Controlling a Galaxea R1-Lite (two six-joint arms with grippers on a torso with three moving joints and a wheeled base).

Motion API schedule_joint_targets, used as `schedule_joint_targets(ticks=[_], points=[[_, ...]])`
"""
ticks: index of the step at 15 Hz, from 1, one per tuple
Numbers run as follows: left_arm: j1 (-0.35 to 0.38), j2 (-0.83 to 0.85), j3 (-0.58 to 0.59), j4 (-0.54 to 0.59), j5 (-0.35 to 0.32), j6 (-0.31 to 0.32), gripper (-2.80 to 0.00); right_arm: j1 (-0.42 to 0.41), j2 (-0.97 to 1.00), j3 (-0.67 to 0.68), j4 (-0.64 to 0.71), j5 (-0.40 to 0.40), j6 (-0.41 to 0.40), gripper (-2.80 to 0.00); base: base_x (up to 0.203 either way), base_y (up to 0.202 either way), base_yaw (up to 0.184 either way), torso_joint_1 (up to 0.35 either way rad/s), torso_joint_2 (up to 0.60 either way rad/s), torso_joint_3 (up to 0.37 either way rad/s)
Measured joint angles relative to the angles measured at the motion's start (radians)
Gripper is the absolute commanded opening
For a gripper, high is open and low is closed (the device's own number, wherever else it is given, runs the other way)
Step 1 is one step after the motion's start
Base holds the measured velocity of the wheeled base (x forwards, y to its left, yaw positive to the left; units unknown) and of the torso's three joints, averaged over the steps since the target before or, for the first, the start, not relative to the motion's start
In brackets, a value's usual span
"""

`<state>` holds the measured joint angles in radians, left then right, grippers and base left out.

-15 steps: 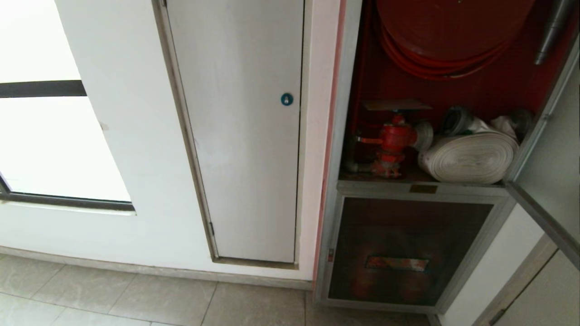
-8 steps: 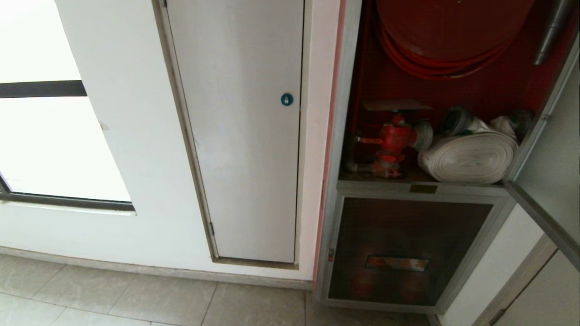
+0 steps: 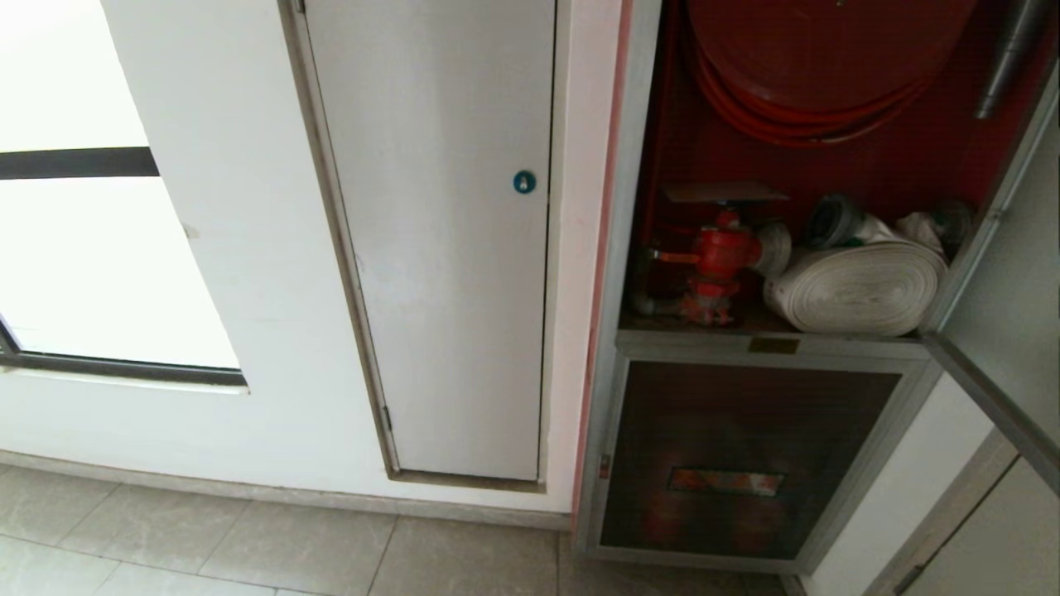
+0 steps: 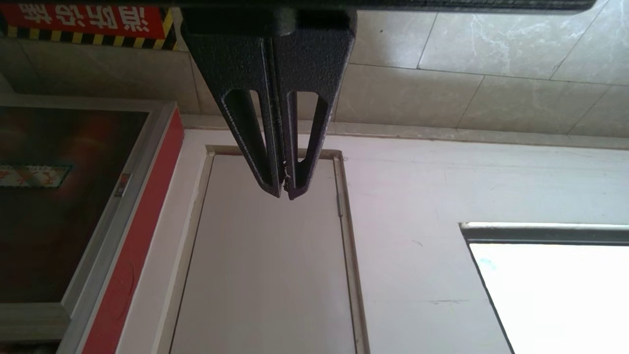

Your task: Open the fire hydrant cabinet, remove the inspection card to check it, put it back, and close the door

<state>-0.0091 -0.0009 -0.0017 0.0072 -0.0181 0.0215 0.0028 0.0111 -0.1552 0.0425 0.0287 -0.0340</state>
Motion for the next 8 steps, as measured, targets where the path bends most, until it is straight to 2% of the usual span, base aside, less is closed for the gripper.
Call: schedule_joint_targets(ticks=[4, 8], points=[[0.000, 0.000, 0.000, 0.000, 0.000, 0.000, -2.80, -0.001, -0.011, 0.128, -0.183, 0.003, 0.003, -2.80, 0.000, 0.000, 0.000, 0.000, 0.00, 0.000], [0.000, 0.000, 0.000, 0.000, 0.000, 0.000, -2.80, -0.001, -0.012, 0.152, -0.160, 0.002, 0.003, -2.80, 0.000, 0.000, 0.000, 0.000, 0.00, 0.000]])
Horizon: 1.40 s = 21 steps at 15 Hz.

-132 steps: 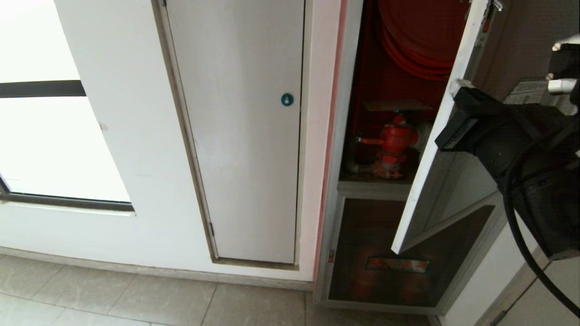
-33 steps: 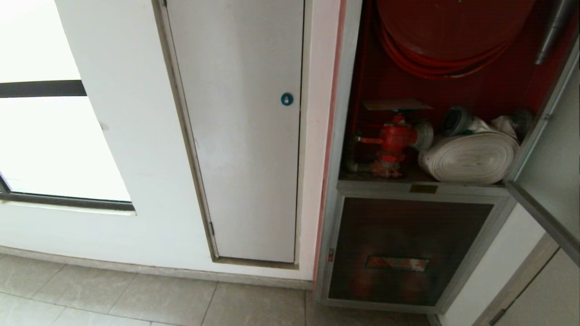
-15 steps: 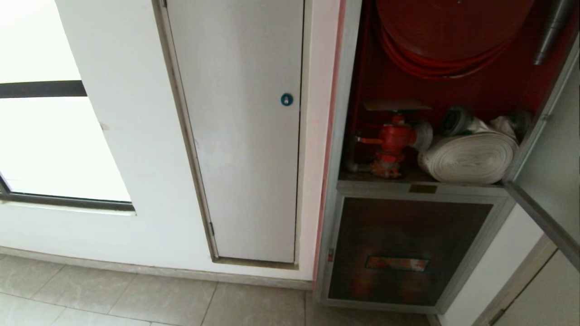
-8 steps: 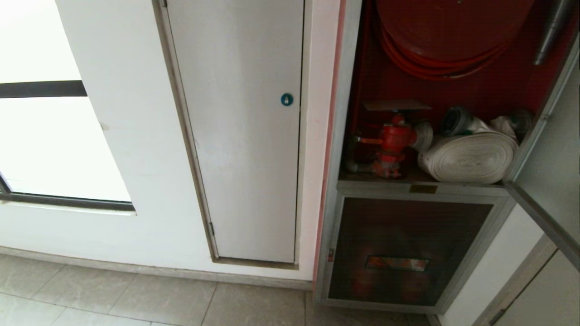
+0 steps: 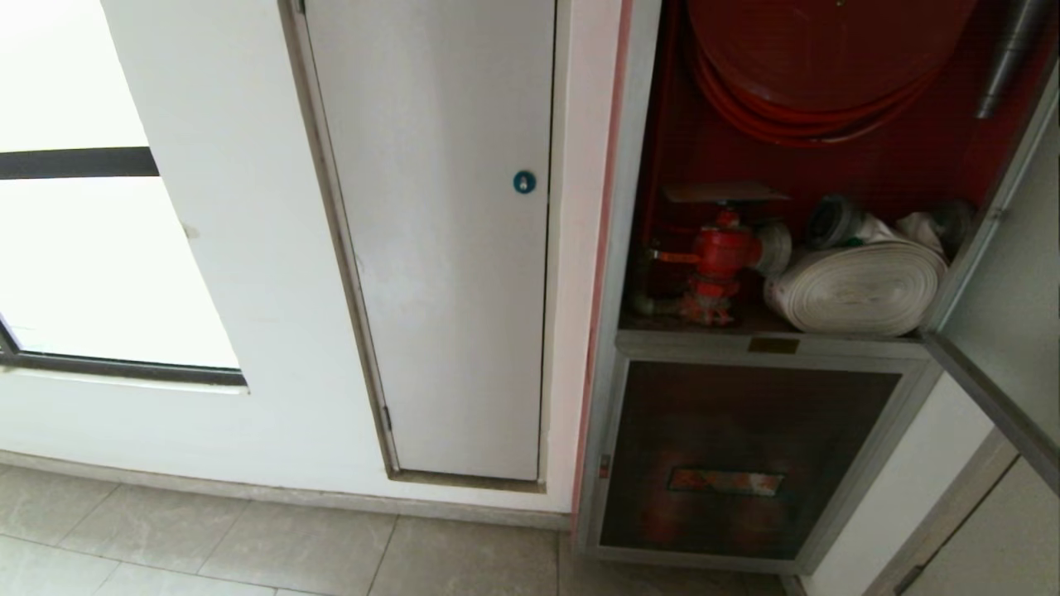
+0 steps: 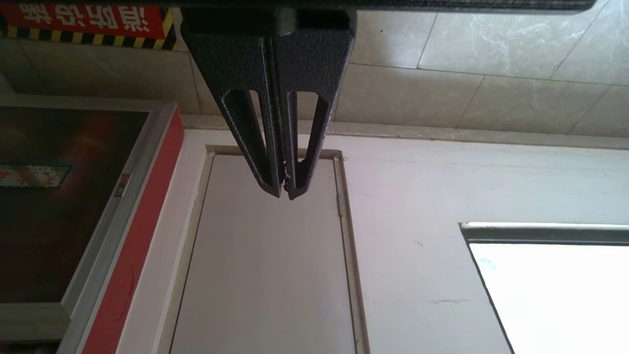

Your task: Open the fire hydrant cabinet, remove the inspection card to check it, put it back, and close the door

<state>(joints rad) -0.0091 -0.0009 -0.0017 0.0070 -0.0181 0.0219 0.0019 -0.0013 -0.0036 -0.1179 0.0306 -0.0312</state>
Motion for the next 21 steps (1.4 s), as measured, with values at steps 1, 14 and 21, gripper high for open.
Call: schedule_joint_targets(ticks=[1, 14, 21], points=[[0.000, 0.000, 0.000, 0.000, 0.000, -0.001, -2.80, 0.000, 0.000, 0.002, 0.011, -0.001, 0.000, -2.80, 0.000, 0.000, 0.000, 0.000, 0.00, 0.000], [0.000, 0.000, 0.000, 0.000, 0.000, 0.000, -2.80, 0.001, 0.000, 0.004, 0.109, -0.030, 0.028, -2.80, 0.000, 0.000, 0.000, 0.000, 0.00, 0.000], [0.000, 0.000, 0.000, 0.001, 0.000, -0.001, -2.80, 0.001, 0.000, 0.004, 0.108, -0.031, 0.051, -2.80, 0.000, 0.000, 0.000, 0.000, 0.00, 0.000]])
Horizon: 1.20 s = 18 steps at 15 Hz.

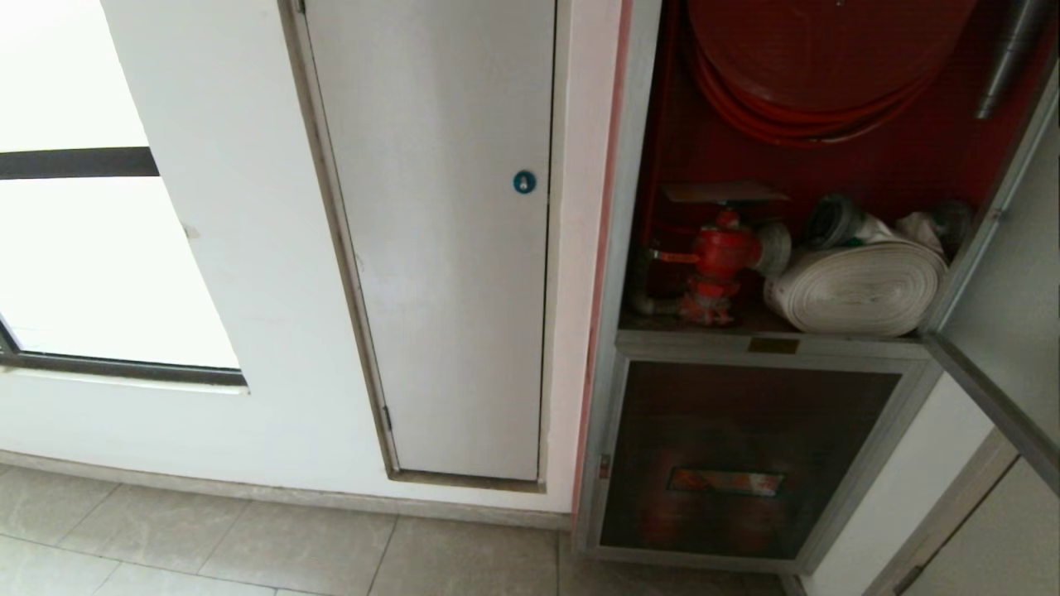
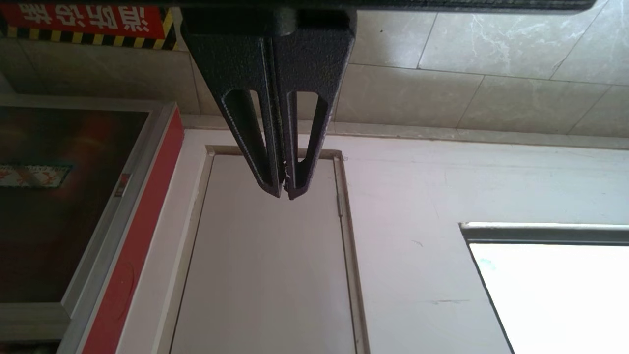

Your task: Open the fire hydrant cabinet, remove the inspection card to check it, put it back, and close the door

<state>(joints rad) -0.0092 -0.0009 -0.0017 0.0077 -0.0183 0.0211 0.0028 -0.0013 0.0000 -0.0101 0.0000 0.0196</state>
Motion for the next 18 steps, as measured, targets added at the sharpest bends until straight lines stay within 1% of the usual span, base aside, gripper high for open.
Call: schedule_joint_targets(ticks=[18], points=[[0.000, 0.000, 0.000, 0.000, 0.000, 0.000, -2.80, 0.000, 0.000, 0.000, 0.000, 0.000, 0.000, -2.80, 0.000, 0.000, 0.000, 0.000, 0.00, 0.000]])
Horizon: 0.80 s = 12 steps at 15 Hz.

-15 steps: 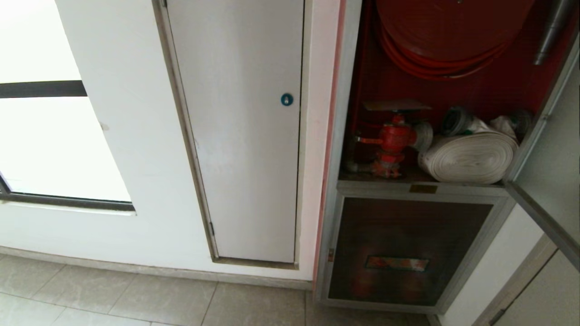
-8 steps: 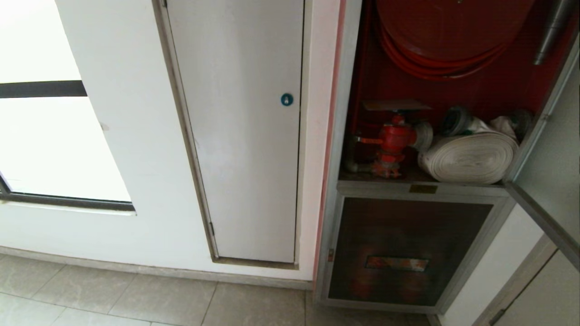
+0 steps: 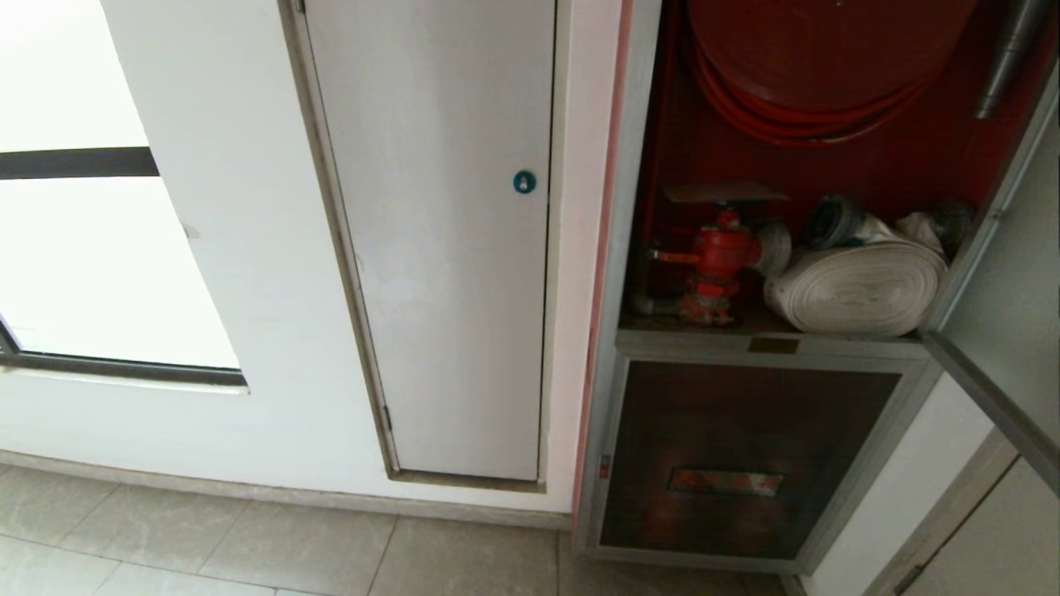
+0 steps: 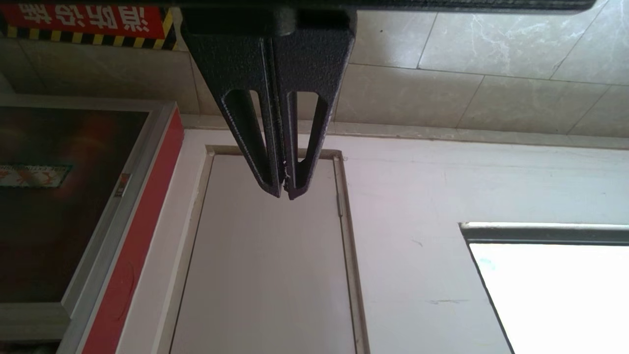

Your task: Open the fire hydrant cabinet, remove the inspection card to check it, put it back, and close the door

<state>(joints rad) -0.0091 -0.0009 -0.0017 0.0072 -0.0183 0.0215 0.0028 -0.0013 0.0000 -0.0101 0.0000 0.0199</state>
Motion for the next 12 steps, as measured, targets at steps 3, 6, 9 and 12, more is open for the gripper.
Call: schedule_joint_targets(ticks=[3, 6, 9, 12], points=[[0.000, 0.000, 0.000, 0.000, 0.000, 0.000, -2.80, 0.000, 0.000, 0.000, 0.000, 0.000, 0.000, -2.80, 0.000, 0.000, 0.000, 0.000, 0.00, 0.000], [0.000, 0.000, 0.000, 0.000, 0.000, 0.000, -2.80, 0.000, 0.000, 0.000, 0.000, 0.000, 0.000, -2.80, 0.000, 0.000, 0.000, 0.000, 0.00, 0.000], [0.000, 0.000, 0.000, 0.000, 0.000, 0.000, -2.80, 0.000, 0.000, 0.000, 0.000, 0.000, 0.000, -2.80, 0.000, 0.000, 0.000, 0.000, 0.00, 0.000], [0.000, 0.000, 0.000, 0.000, 0.000, 0.000, -2.80, 0.000, 0.000, 0.000, 0.000, 0.000, 0.000, -2.80, 0.044, 0.000, 0.000, -0.006, 0.00, 0.002]])
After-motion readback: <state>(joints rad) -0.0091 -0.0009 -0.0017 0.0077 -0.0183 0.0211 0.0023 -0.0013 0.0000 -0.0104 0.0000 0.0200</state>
